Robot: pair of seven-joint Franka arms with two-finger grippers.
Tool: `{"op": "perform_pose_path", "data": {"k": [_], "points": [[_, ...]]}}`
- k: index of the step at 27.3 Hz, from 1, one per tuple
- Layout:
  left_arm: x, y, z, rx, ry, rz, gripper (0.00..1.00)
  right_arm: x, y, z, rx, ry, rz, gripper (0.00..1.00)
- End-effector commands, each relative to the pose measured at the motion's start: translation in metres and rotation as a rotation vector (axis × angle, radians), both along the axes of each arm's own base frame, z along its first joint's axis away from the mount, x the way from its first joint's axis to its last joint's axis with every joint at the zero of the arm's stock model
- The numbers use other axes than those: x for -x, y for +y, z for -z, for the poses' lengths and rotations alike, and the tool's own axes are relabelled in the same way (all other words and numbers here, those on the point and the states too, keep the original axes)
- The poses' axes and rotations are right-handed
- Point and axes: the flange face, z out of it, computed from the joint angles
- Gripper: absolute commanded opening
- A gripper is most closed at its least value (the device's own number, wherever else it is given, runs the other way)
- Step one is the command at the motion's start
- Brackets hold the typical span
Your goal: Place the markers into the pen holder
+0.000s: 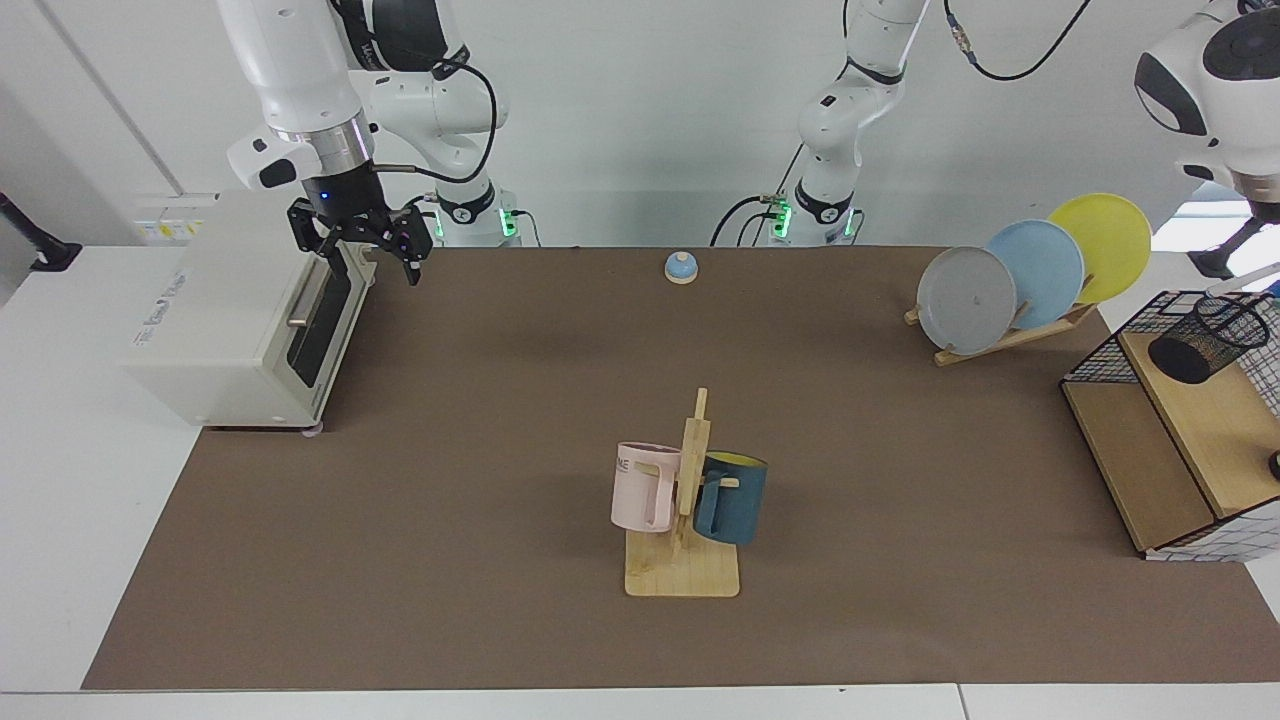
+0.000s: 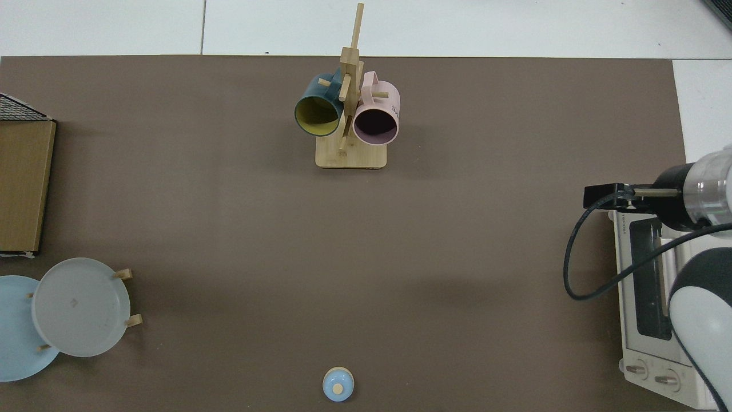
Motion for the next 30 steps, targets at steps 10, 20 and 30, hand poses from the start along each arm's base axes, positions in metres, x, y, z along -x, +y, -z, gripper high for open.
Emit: {"op": "perform_pose_path", "data": {"k": [10, 20, 30], "points": [[0.01, 0.02, 0.001, -0.069, -0.081, -0.002, 0.0, 0.0, 0.005, -0.001, 0.012, 0.009, -0.029, 1.0], [0.017, 0.042, 0.035, -0.032, -0.083, 0.003, 0.0, 0.0, 0.004, -0.001, 0.012, 0.009, -0.027, 1.0], [0.019, 0.037, 0.061, -0.008, -0.094, -0.008, 0.0, 0.0, 0.004, -0.001, 0.012, 0.009, -0.026, 1.0]]}}
